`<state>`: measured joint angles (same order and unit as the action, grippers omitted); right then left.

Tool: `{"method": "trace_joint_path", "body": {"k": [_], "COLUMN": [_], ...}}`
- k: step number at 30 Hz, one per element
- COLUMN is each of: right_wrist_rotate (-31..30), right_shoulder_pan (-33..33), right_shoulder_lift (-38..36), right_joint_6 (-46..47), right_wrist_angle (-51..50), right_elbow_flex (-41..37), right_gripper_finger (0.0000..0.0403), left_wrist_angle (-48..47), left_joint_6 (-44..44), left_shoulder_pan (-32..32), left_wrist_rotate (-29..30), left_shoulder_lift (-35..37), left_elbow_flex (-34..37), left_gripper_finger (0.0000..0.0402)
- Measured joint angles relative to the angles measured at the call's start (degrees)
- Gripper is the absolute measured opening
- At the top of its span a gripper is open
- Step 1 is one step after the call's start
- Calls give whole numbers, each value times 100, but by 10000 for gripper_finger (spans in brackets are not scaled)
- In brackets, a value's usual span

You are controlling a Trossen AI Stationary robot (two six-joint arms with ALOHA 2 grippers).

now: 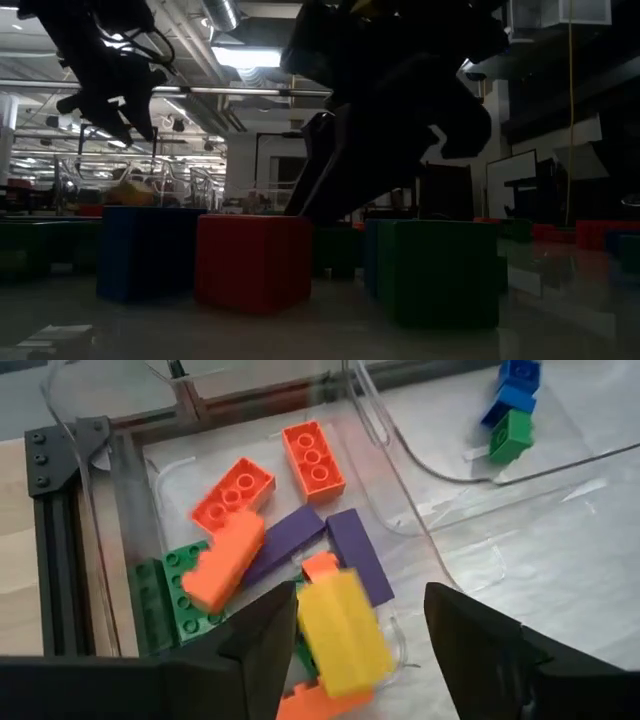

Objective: Sort blocks by size
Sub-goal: Put the large yellow block into the left transparent bin

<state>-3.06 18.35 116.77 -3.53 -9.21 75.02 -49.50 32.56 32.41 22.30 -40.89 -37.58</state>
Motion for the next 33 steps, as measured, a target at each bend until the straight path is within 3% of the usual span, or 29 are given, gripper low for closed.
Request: {"method": "trace_joint_path", "body": {"k": [6, 24, 33], "right_wrist_rotate": [-189, 15, 93], "right_shoulder_pan": [-63, -125, -158], "right_shoulder_lift": [0, 254, 286], "right_joint_6": [-1, -490, -1436], "right_wrist_angle": [-187, 30, 258], "right_elbow_flex": [0, 10, 9], "right_gripper_finger": [209, 209, 209], "left_wrist_angle": [59, 265, 259], "left_joint_6": [-65, -112, -108], "left_shoulder_pan": [-10, -14, -14], "left_wrist_rotate": [-10, -91, -505], "left_shoulder_lift": [-227, -262, -264], "left_elbow_flex": [0, 0, 0], "left_gripper_finger": [213, 214, 214]}}
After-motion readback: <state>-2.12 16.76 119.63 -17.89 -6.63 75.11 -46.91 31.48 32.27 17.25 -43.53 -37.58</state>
